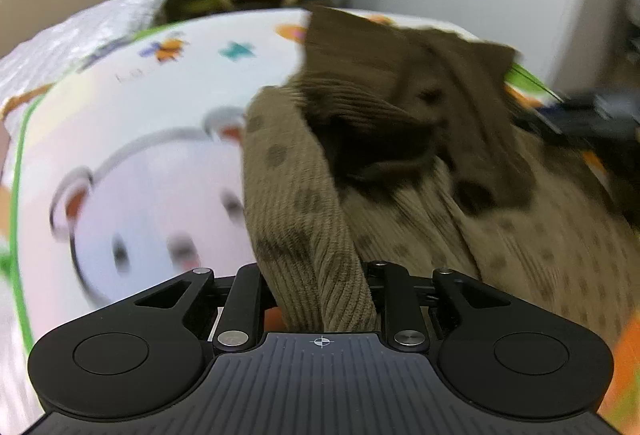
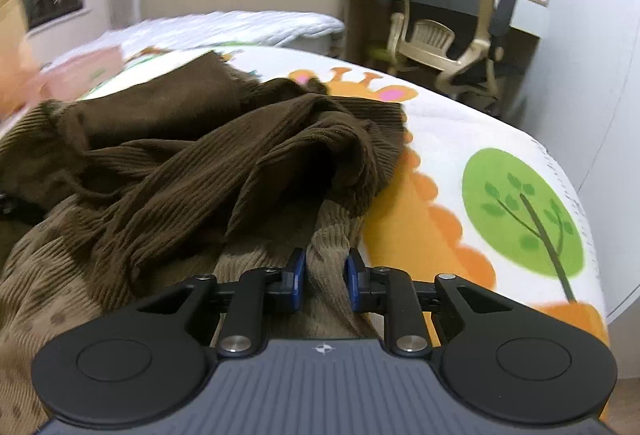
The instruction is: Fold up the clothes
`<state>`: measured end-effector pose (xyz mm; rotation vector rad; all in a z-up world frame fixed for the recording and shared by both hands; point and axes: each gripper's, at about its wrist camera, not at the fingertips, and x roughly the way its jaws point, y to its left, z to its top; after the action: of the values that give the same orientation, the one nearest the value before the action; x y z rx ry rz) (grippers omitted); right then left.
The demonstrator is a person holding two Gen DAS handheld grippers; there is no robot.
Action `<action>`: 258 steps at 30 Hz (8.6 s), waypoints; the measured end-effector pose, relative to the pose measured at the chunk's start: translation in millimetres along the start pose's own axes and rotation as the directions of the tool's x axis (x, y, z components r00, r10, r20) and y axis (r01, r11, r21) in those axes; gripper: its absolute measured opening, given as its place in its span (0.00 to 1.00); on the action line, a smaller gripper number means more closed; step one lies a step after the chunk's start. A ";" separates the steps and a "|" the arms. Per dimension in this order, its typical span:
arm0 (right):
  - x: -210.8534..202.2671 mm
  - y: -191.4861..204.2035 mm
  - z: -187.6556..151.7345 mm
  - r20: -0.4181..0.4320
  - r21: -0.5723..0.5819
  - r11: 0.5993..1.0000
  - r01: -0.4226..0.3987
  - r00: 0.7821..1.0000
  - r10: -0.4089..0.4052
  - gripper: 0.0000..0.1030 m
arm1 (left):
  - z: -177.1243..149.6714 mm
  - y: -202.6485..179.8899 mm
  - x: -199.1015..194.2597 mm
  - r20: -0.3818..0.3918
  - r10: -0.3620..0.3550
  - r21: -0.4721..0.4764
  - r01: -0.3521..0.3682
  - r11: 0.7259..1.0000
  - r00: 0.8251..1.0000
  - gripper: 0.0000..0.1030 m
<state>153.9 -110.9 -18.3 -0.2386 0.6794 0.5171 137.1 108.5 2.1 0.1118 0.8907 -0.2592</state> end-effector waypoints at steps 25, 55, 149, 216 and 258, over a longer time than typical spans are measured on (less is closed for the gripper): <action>-87.6 -36.2 37.2 0.285 0.131 0.991 0.011 0.957 -0.048 0.08 | 36.0 -93.5 -60.2 0.175 -0.104 0.372 0.032 0.928 0.979 0.91; 4.4 -168.2 49.2 0.043 0.379 0.794 0.474 0.849 -0.527 0.08 | 56.8 186.1 -25.8 0.185 0.448 -0.296 -0.386 0.874 0.874 0.07; -18.9 -19.6 19.1 0.079 0.317 0.946 -0.066 0.996 0.043 0.84 | -3.9 67.4 -50.9 0.244 0.103 -0.564 0.055 0.824 0.964 1.00; 57.1 3.5 104.4 0.044 0.088 0.993 0.083 0.995 -0.087 0.30 | 6.5 20.7 -3.4 0.303 -0.082 -0.288 0.174 0.942 0.949 0.98; 41.6 70.2 169.6 0.243 0.064 0.882 -0.467 0.864 0.441 0.59 | 7.8 35.1 -47.7 0.337 -0.141 -0.315 0.253 0.915 0.931 1.00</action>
<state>235.2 27.5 79.9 0.1020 0.5433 0.9396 123.8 149.2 43.8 -0.3508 0.6233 -0.2935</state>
